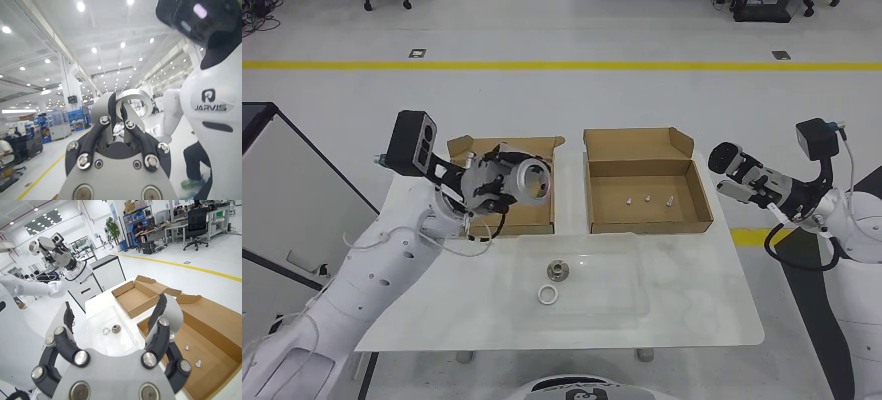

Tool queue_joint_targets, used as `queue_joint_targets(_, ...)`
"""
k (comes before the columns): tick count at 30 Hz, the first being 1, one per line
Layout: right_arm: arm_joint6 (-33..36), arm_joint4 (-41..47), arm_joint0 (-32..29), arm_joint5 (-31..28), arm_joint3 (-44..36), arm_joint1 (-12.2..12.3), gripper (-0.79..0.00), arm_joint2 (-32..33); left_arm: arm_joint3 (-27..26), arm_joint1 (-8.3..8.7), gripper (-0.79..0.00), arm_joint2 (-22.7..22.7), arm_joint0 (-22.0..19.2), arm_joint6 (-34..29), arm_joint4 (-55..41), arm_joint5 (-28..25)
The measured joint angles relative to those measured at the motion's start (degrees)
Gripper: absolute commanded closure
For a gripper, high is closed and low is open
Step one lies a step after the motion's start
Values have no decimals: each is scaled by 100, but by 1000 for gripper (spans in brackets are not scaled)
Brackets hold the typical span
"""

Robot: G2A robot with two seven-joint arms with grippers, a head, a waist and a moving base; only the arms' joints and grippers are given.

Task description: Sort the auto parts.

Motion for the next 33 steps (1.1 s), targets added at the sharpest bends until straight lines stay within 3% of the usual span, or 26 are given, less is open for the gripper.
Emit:
queue_joint_targets(16, 0, 0, 0, 0, 0, 0, -785, 0, -593, -86, 0, 183, 60, 220, -1807, 0)
queue_joint_targets(26, 0, 0, 0, 0, 0, 0, -785, 0, 23, 44, 0, 248, -100, 64, -609, 0)
queue_joint_targets(33, 0, 0, 0, 0, 0, 0, -785, 0, 144, 120, 0, 216, -113, -175, -377, 0)
